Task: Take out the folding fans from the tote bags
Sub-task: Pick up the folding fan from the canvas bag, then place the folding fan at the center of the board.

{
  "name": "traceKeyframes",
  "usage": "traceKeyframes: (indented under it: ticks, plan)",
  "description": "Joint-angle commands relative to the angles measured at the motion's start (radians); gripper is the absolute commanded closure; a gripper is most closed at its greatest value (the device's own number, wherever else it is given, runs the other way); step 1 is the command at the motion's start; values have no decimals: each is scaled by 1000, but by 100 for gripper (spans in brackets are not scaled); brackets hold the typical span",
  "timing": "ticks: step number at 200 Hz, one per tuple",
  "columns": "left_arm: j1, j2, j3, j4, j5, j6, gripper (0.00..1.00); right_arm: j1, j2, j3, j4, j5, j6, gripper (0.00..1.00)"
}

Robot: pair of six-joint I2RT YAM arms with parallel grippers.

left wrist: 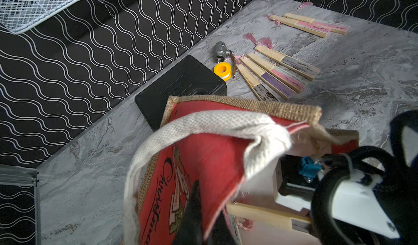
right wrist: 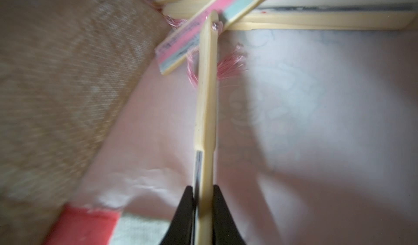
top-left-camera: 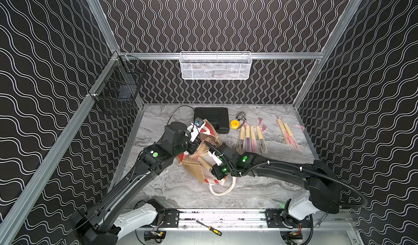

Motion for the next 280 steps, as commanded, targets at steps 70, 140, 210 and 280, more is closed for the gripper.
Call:
traceKeyframes:
  ticks: [70,140,210,280]
  plan:
    - [0,12,5,32,12,-5,100,12,13,-38,70,-64,18,83]
    - [1,8,1,34,6,-3,100,14,-130,-86,28,-40,24,90]
    - [2,13,5,33,7,-1,100,15,-428,-207,-109,-44,25,92]
    - [1,9,3,35,9,-4,100,16,-654,-200,-245,-121,26,93]
